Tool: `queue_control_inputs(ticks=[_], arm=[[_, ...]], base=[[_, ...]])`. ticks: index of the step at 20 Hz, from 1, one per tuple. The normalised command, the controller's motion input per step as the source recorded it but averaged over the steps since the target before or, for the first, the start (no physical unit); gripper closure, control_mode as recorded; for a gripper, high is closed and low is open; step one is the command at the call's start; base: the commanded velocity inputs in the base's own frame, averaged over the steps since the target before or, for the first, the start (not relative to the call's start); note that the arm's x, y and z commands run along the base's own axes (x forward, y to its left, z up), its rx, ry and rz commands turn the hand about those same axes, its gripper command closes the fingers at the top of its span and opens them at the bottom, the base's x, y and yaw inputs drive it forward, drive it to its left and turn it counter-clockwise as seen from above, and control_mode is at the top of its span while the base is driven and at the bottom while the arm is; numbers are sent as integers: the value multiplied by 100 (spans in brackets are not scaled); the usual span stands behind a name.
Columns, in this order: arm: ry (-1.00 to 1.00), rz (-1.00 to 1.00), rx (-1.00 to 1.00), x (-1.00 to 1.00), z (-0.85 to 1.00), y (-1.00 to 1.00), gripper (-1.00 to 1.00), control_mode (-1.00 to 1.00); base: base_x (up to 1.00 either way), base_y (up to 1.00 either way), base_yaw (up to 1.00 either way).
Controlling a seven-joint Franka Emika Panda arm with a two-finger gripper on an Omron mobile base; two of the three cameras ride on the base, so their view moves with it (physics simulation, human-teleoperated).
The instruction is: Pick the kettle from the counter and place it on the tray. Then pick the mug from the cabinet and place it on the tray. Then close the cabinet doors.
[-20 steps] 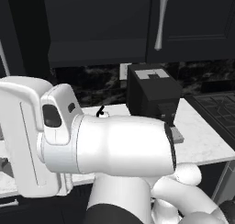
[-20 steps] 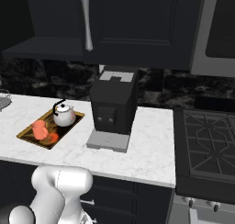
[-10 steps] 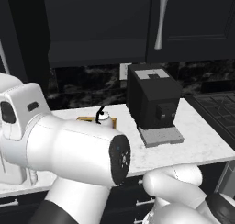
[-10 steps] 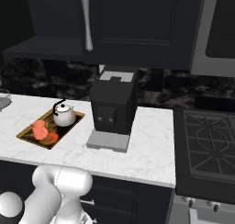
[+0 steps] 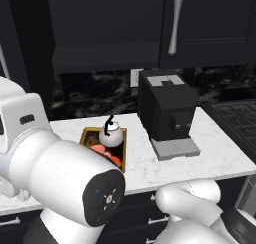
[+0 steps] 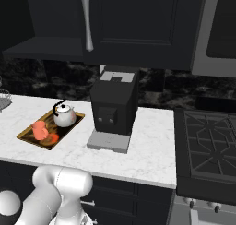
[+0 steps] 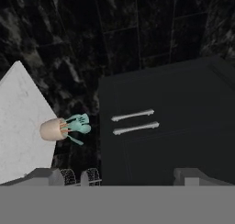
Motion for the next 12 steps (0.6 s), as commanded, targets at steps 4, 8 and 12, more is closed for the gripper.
queue_control_inputs(ticks=[4,8,12], arm=[[0,-2,0,21,0,11,-100,-100],[0,-5,0,29,-1,1,-100,-100],[0,-13,0,38,-8,-1,-100,-100]], base=[[0,0,0],[0,0,0],[0,0,0]])
